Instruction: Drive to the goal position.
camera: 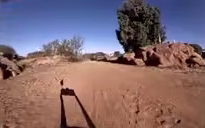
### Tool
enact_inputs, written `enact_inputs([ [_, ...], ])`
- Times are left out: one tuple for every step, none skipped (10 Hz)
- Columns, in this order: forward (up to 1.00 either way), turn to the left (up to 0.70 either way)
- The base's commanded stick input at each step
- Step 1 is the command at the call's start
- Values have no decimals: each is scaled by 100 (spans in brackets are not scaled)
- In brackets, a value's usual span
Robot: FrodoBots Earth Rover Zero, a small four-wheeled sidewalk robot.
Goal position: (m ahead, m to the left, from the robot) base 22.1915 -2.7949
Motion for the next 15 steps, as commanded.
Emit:
enact_inputs([
  [50,0],
  [50,0],
  [50,0],
  [50,0],
  [50,0],
  [50,0],
  [50,0],
  [50,0],
  [50,0],
  [50,0],
  [50,0],
  [50,0],
  [50,0],
  [50,0],
  [50,0],
])
